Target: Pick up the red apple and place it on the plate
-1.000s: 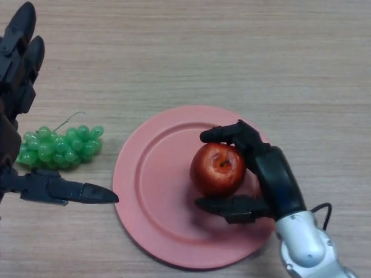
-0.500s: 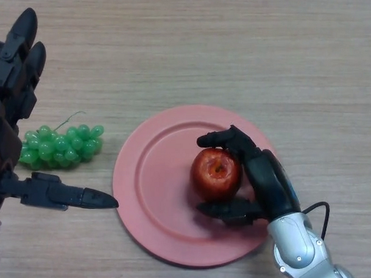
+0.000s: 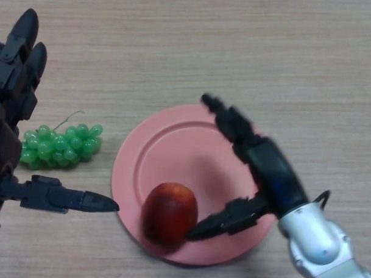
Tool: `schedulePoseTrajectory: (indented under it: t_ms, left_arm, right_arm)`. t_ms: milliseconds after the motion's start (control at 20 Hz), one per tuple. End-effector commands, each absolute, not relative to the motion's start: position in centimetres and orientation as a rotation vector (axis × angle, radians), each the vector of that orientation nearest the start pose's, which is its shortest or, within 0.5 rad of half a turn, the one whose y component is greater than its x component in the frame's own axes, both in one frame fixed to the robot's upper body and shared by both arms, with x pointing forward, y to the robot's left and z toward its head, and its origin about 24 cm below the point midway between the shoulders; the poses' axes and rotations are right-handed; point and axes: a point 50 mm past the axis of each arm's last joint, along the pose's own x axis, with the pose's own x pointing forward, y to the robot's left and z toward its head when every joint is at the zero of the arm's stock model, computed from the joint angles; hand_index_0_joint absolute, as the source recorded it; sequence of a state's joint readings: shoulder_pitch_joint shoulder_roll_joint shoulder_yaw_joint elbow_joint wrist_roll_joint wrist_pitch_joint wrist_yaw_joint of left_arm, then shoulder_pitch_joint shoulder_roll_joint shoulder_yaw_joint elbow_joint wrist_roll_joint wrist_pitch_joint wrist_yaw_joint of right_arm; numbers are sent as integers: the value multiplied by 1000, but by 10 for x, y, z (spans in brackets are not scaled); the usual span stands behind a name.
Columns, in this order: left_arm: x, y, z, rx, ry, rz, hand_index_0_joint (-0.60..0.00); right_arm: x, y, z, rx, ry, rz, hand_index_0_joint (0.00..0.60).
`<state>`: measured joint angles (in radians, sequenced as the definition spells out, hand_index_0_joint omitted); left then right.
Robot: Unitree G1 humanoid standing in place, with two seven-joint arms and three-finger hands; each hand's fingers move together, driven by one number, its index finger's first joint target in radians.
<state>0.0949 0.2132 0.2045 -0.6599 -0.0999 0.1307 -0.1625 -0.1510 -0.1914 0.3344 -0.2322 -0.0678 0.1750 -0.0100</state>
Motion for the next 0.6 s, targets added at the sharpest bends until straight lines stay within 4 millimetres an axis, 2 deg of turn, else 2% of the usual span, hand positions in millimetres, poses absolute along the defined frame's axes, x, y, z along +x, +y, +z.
schedulePoseTrajectory:
  t_ms: [50, 100, 250, 450, 600]
  left_arm:
    - [193, 203, 194, 250, -640, -20, 0]
    - [193, 202, 194, 253, -638, -22, 0]
    - [192, 199, 201, 267, -641, -43, 0]
    - [193, 201, 209, 255, -656, -59, 0]
    - [192, 205, 215, 260, -663, -55, 0]
  right_arm:
    - [256, -102, 146, -209, -395, 304, 0]
    - [252, -106, 151, -199, -410, 301, 0]
    - [225, -116, 174, -202, -494, 341, 0]
    - [198, -126, 188, -175, -537, 383, 0]
    - [186, -139, 198, -150, -568, 350, 0]
